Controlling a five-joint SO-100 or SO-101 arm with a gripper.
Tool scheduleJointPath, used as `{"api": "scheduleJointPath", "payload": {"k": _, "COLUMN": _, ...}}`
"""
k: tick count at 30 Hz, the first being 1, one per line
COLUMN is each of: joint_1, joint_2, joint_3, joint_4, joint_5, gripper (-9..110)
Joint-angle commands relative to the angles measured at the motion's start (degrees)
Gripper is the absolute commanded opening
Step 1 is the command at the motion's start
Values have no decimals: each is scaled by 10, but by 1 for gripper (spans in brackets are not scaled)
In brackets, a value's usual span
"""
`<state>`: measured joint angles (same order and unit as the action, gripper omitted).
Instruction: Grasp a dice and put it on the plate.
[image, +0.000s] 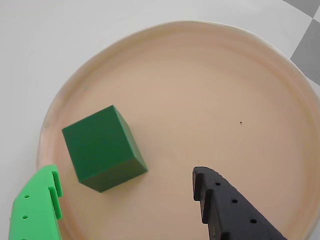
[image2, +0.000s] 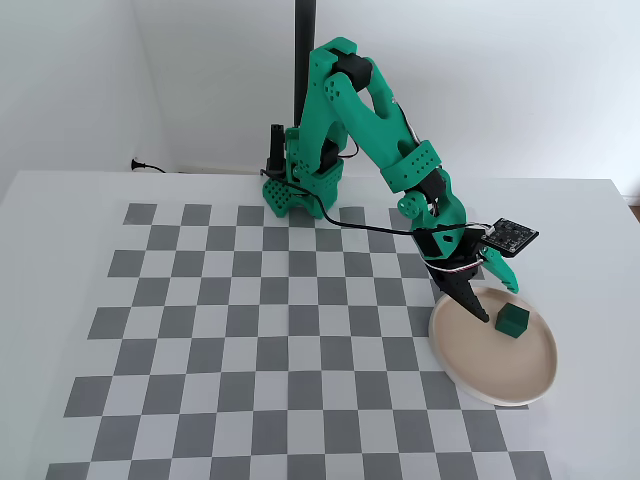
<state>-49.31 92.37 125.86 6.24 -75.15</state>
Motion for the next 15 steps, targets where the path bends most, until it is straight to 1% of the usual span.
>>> {"api": "scheduleJointPath", "payload": {"k": 1, "joint_1": 4, "joint_2": 31, "joint_3": -31, "joint_4": -2, "joint_5": 1, "gripper": 24}}
{"api": "scheduleJointPath", "payload": {"k": 7, "joint_1": 22, "joint_2": 65, "joint_3": -31, "joint_4": 7, "joint_5": 1, "gripper": 22}}
{"api": "scheduleJointPath", "payload": {"k": 10, "joint_1": 42, "joint_2": 92, "joint_3": -31, "joint_4": 16, "joint_5": 2, "gripper": 18}}
{"api": "scheduleJointPath", "payload": {"k": 15, "joint_1": 79, "joint_2": 119, "joint_3": -31, "joint_4": 28, "joint_5": -7, "gripper": 16}}
